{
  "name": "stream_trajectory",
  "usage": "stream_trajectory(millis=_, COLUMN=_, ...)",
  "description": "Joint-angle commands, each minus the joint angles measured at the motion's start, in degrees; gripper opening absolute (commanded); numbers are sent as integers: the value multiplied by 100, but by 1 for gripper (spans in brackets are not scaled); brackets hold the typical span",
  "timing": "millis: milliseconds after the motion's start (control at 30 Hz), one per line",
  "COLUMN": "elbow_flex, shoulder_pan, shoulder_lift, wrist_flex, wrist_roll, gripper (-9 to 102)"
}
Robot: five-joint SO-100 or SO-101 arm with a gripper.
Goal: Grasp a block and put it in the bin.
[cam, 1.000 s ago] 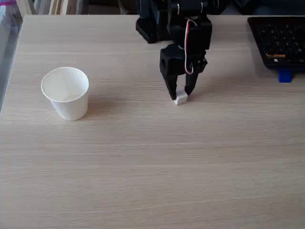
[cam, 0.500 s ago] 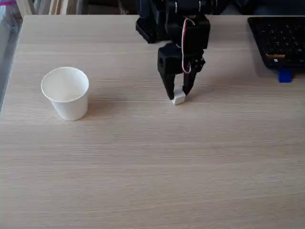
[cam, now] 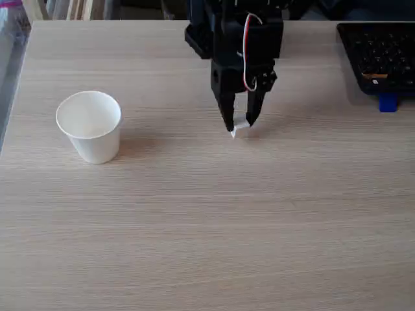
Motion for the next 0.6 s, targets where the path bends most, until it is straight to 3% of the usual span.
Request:
stream_trajectory(millis=0, elbow_flex=-246, shoulder_pan=53, shoulder_lift=237, wrist_flex=132, wrist_roll=-62, gripper=6)
stream_trajectory(millis=567, elbow_flex=-1116, shoulder_pan=439, shoulder_lift=993, wrist_flex=1116, wrist_roll=-9, gripper=5)
